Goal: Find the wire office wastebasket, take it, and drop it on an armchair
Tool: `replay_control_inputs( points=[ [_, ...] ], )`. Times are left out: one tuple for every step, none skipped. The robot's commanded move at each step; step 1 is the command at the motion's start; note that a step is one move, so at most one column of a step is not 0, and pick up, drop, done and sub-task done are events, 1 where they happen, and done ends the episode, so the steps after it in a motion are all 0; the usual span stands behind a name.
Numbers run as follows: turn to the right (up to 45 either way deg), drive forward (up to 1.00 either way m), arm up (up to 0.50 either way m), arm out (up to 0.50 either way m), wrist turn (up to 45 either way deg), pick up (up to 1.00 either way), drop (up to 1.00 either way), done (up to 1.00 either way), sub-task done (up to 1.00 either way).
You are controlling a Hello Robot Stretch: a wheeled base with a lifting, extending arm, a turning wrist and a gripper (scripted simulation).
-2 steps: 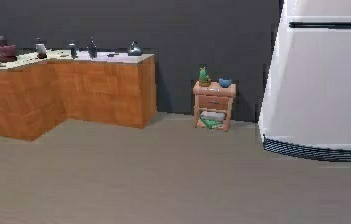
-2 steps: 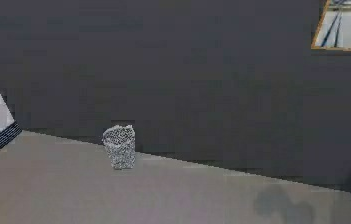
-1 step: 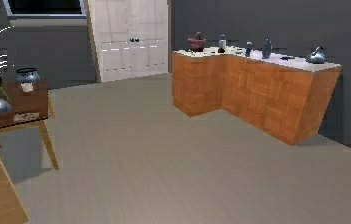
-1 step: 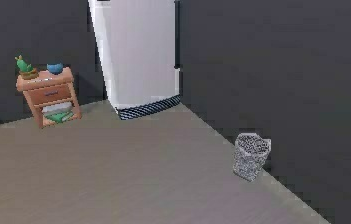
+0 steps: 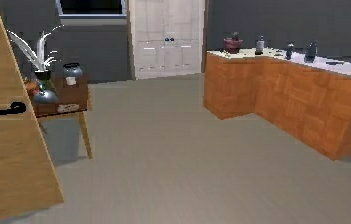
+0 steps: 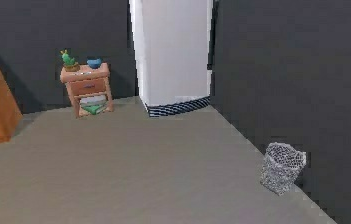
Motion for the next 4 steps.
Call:
replay_control_inputs(
  points=[
    [0.0, 0.05, 0.0, 0.0, 0.0, 0.0, 0.0, 0.0, 0.0],
    [45.0, 0.0, 0.0, 0.0, 0.0, 0.0, 0.0, 0.0, 0.0],
    [15.0, 0.0, 0.0, 0.0, 0.0, 0.0, 0.0, 0.0, 0.0],
    [0.0, 0.1, 0.0, 0.0, 0.0, 0.0, 0.0, 0.0, 0.0]
  ],
)
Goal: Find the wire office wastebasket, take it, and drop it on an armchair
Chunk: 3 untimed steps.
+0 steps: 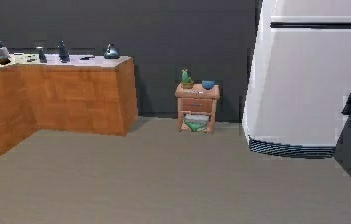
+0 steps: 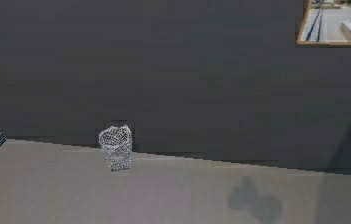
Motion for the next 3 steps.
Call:
replay_control_inputs(
  points=[
    [45.0, 0.0, 0.0, 0.0, 0.0, 0.0, 0.0, 0.0, 0.0],
    [45.0, 0.0, 0.0, 0.0, 0.0, 0.0, 0.0, 0.0, 0.0],
    [6.0, 0.0, 0.0, 0.0, 0.0, 0.0, 0.0, 0.0, 0.0]
  ],
)
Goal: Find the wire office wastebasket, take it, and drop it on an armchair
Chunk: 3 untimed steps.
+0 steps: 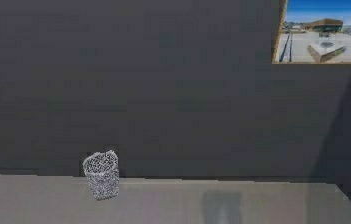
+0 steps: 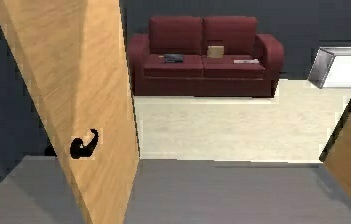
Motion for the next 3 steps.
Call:
replay_control_inputs(
  points=[
    [0.0, 0.65, 0.0, 0.0, 0.0, 0.0, 0.0, 0.0, 0.0],
    [-45.0, 0.0, 0.0, 0.0, 0.0, 0.0, 0.0, 0.0, 0.0],
    [-42.0, 0.0, 0.0, 0.0, 0.0, 0.0, 0.0, 0.0, 0.0]
  ],
)
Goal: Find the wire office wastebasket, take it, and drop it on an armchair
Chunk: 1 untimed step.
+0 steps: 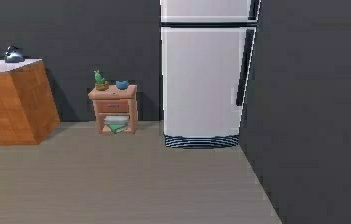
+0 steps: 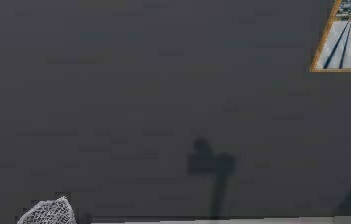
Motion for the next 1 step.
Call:
replay_control_inputs(
  points=[
    [0.0, 0.15, 0.0, 0.0, 0.0, 0.0, 0.0, 0.0, 0.0]
  ],
)
